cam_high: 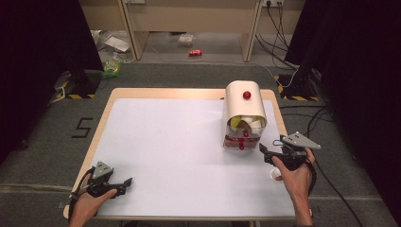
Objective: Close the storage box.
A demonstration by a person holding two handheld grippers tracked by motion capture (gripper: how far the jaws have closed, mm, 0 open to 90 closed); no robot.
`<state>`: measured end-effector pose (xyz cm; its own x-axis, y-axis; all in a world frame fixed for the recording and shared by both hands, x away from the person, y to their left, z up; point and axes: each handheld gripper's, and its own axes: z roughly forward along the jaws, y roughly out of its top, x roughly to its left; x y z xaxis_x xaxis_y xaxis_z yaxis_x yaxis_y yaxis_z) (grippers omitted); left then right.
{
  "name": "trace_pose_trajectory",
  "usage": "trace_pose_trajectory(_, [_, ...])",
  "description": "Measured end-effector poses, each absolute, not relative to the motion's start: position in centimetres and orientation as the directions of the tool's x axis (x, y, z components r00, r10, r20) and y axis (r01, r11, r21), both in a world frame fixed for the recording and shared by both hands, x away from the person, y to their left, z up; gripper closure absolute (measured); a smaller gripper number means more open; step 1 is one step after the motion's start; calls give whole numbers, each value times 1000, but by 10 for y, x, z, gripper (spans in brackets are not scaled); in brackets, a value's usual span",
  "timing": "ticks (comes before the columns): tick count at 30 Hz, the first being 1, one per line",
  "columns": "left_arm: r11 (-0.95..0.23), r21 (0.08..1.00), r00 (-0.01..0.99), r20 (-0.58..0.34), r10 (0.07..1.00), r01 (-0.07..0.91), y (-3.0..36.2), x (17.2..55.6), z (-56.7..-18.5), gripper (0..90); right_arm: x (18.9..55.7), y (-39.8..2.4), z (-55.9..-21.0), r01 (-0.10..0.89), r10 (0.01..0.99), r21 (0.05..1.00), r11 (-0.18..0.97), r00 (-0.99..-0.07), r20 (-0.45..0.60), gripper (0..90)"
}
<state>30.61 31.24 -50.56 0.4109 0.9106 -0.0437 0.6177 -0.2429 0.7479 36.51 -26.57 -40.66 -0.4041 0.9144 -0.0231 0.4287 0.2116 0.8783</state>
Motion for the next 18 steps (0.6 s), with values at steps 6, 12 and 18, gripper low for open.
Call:
trace_pose_trajectory(6, [-241,749,410,-45,911,617,312,306,-506,129,359,-271,-408,437,916,876,206,-400,-16,156])
trace_pose_trajectory(12, [-242,748,411,-45,911,618,312,306,-506,129,352,-275,-412,449,918,866,220,-395,-29,156])
trace_pose_trajectory(18, [-244,748,411,-43,911,618,313,306,-506,129,344,-276,-416,456,919,862,222,-392,-29,157])
